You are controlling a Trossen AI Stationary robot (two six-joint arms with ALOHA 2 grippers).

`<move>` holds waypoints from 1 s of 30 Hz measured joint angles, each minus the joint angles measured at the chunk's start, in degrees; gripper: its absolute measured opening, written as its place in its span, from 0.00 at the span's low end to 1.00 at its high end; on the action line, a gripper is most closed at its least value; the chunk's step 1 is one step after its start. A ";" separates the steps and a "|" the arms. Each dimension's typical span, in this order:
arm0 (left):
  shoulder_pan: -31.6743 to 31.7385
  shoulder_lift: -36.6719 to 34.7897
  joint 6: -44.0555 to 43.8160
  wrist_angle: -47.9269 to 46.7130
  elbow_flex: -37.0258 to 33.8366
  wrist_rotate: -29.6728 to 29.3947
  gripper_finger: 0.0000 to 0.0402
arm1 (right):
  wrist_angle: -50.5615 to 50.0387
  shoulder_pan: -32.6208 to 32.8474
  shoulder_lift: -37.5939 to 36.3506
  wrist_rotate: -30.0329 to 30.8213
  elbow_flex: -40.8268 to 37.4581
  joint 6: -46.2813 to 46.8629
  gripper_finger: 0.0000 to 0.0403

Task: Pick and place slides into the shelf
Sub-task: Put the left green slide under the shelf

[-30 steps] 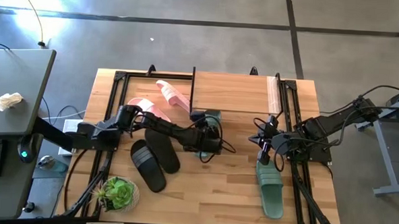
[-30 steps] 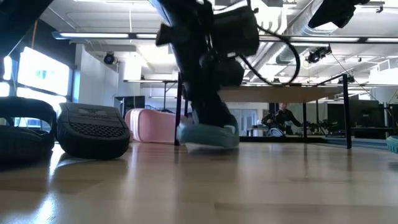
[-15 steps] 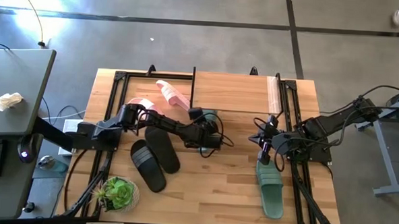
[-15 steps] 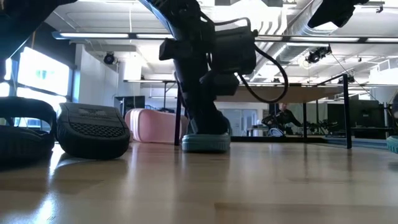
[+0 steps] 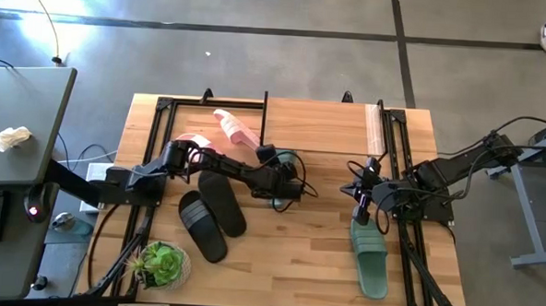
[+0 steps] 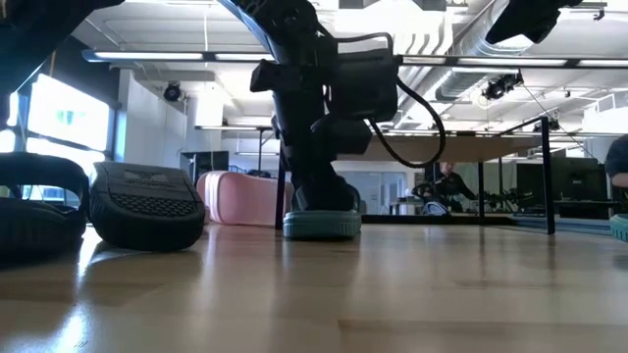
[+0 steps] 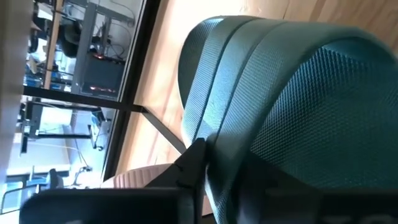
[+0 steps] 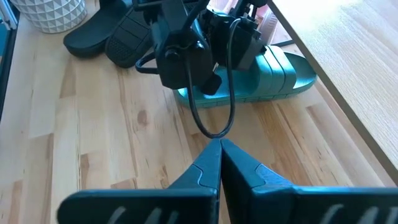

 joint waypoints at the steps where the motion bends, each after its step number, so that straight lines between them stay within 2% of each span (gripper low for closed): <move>1: 0.02 0.00 -0.02 -0.04 0.00 0.18 0.15 | 0.00 0.00 0.00 0.00 0.00 0.00 0.00; 12: -0.44 0.37 -3.11 -8.87 2.71 1.84 0.32 | -0.24 0.00 0.00 0.00 0.00 0.00 0.00; 17: -0.50 0.37 -4.07 -9.36 3.21 1.89 0.38 | -0.46 0.01 0.00 -0.01 0.00 0.00 0.00; 30: -5.17 -0.18 -4.52 -10.71 3.26 1.12 0.47 | -1.38 0.00 0.00 -0.21 -0.02 0.00 0.00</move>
